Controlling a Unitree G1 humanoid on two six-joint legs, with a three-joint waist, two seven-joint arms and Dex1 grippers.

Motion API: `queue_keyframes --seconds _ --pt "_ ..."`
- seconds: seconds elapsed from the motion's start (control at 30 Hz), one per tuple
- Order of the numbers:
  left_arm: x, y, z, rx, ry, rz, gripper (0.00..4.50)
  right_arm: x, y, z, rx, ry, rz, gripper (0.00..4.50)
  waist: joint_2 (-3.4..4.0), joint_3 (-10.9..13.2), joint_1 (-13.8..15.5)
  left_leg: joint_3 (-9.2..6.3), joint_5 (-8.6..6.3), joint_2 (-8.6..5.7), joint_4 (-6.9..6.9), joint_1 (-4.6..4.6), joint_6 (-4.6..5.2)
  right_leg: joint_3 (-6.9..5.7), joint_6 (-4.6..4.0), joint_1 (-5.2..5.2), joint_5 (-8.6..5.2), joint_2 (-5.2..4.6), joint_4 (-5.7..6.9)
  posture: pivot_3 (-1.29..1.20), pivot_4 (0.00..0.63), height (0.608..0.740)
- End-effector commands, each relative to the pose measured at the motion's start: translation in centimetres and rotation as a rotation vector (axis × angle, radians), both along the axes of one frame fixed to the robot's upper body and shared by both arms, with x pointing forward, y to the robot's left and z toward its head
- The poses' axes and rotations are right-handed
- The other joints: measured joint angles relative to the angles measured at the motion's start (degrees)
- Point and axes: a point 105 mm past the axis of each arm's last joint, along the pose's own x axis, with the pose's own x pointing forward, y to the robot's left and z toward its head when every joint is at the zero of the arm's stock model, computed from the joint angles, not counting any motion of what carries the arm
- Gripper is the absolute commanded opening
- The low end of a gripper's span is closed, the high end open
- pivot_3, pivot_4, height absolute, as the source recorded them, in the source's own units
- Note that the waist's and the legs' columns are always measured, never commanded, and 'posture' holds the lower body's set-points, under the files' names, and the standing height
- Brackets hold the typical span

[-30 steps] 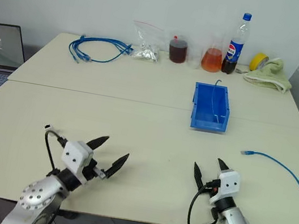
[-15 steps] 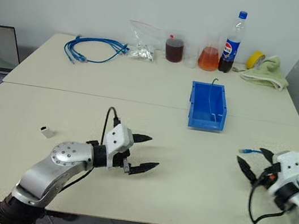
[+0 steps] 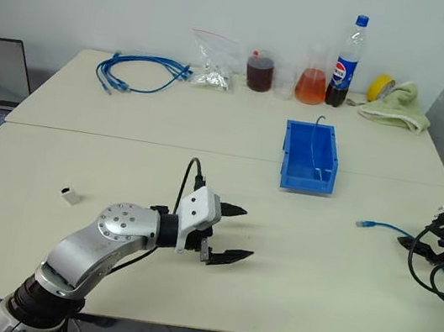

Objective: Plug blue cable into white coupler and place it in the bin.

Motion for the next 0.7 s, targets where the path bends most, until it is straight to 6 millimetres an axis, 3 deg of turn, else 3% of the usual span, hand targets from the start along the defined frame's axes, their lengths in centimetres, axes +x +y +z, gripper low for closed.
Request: queue_keyframes --seconds 0.03,0.17,0.47,0.7 --pt "-0.4 -0.7 1.3 -0.010 -0.058 -0.045 4.47 0.3 -1.2 0.3 -0.029 0.038 -0.038 4.50 0.00 0.00 0.04 0.00 0.01 -0.01 0.05 -0.04 -0.03 0.00 0.00 -0.02 0.00 -0.03 0.01 0.00 0.150 0.740" --pt "-0.3 -1.0 1.5 -0.007 -0.068 -0.058 4.50 0.6 -0.8 -0.5 -0.001 0.099 -0.046 4.07 0.00 0.00 0.07 -0.02 0.04 -0.01 0.14 -0.12 -0.09 -0.03 0.00 -0.01 0.00 -0.14 -0.03 0.00 0.150 0.740" --pt "-0.3 -0.7 1.4 0.007 -0.070 -0.067 4.50 0.5 1.2 -2.8 -0.088 0.191 0.131 1.83 0.00 0.00 0.03 -0.04 0.04 -0.03 0.34 -0.13 -0.09 -0.07 0.02 0.08 0.02 -0.21 0.02 0.00 0.150 0.740" --pt "-0.3 -0.6 1.2 0.014 -0.069 -0.076 4.50 0.2 1.8 -3.3 -0.099 0.219 0.196 0.12 -0.01 -0.01 -0.04 -0.05 0.03 -0.02 0.48 -0.08 -0.08 -0.07 0.09 0.14 0.06 -0.15 0.05 0.00 0.150 0.740"
